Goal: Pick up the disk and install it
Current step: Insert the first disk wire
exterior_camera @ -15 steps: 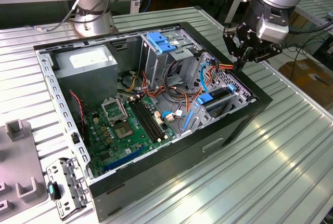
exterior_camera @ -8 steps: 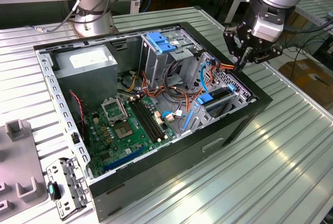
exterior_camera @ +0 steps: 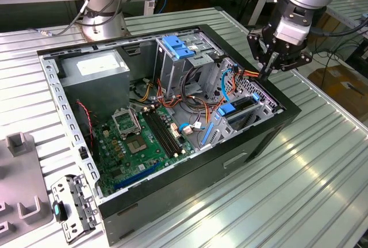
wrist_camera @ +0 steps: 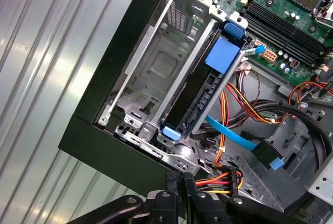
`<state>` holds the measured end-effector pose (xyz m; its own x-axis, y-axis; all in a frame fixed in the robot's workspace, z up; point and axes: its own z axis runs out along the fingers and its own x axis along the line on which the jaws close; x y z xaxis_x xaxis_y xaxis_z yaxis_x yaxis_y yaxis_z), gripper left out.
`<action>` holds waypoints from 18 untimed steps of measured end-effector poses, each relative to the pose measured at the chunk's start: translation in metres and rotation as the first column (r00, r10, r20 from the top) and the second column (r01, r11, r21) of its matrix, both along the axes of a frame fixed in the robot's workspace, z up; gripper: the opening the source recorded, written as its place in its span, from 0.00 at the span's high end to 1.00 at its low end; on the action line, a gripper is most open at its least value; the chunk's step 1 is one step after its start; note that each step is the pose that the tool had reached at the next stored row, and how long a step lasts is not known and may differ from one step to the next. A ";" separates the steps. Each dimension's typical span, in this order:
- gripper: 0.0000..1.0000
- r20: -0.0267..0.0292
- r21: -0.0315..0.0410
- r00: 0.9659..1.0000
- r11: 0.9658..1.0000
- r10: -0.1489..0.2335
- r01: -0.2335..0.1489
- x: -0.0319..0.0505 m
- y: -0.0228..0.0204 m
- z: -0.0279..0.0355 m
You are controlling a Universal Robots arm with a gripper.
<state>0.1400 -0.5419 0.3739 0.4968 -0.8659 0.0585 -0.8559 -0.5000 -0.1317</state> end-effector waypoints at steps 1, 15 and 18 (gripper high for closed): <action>0.84 0.000 0.000 1.000 1.000 0.000 0.000 0.0000 0.0000 0.0000; 0.84 0.000 0.000 0.999 0.999 -0.037 0.037 0.0000 0.0000 0.0000; 0.84 0.000 0.000 0.998 0.998 -0.065 0.065 -0.0001 0.0000 0.0000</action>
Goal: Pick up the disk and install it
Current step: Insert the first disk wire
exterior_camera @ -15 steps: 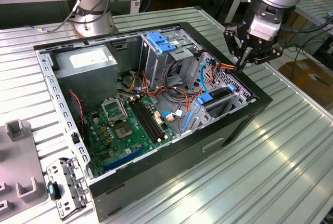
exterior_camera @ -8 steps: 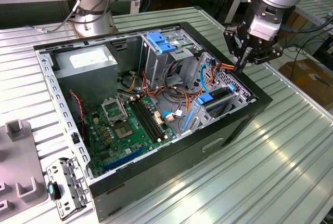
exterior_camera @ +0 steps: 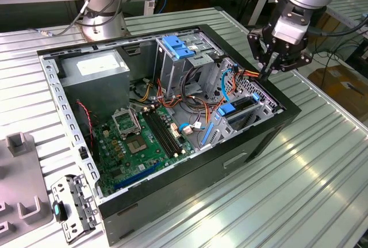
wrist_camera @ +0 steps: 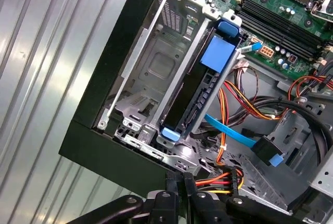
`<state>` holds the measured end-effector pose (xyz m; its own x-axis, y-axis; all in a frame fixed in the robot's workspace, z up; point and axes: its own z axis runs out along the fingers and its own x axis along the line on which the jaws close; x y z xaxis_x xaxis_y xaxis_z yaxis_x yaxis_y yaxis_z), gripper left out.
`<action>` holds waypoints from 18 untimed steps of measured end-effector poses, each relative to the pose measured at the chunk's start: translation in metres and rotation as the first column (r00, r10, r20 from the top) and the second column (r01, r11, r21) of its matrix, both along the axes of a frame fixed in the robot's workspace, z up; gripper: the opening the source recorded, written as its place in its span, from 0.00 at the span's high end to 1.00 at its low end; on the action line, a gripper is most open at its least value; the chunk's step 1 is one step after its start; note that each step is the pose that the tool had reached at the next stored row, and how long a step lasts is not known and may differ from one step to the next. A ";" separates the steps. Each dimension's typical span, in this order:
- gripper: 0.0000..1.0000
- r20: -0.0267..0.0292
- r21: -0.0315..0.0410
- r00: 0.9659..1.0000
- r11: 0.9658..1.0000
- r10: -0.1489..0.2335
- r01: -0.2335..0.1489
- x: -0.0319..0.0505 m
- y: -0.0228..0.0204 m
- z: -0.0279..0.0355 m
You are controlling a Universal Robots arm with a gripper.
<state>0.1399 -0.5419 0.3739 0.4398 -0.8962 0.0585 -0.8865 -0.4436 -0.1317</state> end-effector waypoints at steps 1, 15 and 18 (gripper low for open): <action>0.84 0.000 0.000 1.000 1.000 -0.004 0.004 -0.0006 0.0000 0.0000; 0.84 0.000 0.000 0.998 0.998 -0.062 0.062 -0.0158 0.0000 -0.0001; 0.84 0.000 0.000 0.996 0.996 -0.092 0.092 -0.0160 0.0000 0.0000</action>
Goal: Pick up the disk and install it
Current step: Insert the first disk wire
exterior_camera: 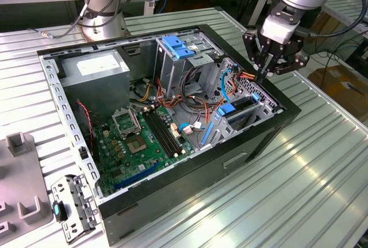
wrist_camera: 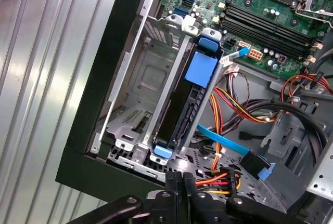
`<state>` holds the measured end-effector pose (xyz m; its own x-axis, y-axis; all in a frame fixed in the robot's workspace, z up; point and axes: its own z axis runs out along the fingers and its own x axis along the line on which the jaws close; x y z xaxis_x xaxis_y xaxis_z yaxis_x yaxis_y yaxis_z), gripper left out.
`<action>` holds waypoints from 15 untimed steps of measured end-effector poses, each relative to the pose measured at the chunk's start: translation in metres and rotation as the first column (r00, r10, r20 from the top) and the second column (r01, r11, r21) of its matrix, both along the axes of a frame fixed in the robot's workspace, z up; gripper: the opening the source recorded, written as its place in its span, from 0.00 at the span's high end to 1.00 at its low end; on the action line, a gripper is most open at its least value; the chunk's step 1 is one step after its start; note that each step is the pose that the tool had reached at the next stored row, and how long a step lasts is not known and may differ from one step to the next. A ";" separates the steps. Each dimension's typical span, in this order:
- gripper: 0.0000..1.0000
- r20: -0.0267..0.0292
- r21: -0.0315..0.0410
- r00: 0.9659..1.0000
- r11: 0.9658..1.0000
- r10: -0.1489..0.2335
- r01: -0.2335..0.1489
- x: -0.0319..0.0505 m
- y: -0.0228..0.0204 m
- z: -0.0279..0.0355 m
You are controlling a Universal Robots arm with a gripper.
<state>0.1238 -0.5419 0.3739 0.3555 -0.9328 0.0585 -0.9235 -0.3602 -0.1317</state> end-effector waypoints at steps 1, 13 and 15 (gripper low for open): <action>0.84 0.000 0.000 1.000 1.000 -0.003 0.003 0.0000 0.0000 0.0000; 0.84 0.000 0.000 1.000 1.000 -0.005 0.005 0.0000 0.0000 0.0000; 0.84 0.000 0.000 1.000 1.000 -0.006 0.006 0.0000 0.0000 0.0000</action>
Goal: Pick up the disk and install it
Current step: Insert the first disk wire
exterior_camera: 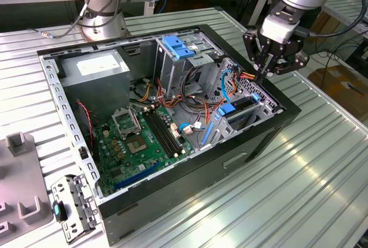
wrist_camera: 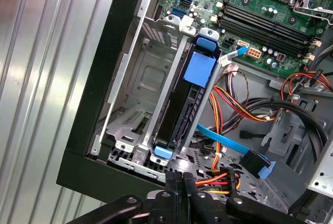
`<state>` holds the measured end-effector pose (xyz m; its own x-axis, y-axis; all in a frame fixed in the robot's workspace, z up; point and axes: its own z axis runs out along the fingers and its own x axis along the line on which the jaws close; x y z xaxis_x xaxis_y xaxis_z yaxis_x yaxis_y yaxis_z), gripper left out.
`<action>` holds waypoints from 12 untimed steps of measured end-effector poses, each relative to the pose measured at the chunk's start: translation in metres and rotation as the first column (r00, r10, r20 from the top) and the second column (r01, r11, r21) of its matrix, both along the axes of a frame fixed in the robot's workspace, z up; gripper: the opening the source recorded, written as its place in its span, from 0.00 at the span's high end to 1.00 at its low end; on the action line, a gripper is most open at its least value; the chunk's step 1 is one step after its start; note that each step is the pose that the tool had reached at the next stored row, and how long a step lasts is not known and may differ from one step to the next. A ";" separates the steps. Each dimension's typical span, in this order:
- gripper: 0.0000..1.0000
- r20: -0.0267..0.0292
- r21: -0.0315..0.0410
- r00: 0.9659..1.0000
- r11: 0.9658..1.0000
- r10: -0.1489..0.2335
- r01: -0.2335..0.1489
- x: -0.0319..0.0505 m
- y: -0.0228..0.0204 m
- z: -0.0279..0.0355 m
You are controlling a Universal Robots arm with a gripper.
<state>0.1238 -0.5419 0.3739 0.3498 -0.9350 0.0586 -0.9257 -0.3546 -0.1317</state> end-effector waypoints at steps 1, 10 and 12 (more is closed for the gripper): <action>0.84 0.000 0.000 1.000 1.000 -0.007 0.007 0.0000 0.0001 -0.0001; 0.84 0.000 0.000 0.991 0.991 -0.132 0.132 -0.0019 0.0001 -0.0005; 0.84 0.000 0.001 0.991 0.991 -0.135 0.135 -0.0068 0.0000 -0.0005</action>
<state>0.1169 -0.5419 0.3733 0.2206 -0.9736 0.0579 -0.9650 -0.2265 -0.1318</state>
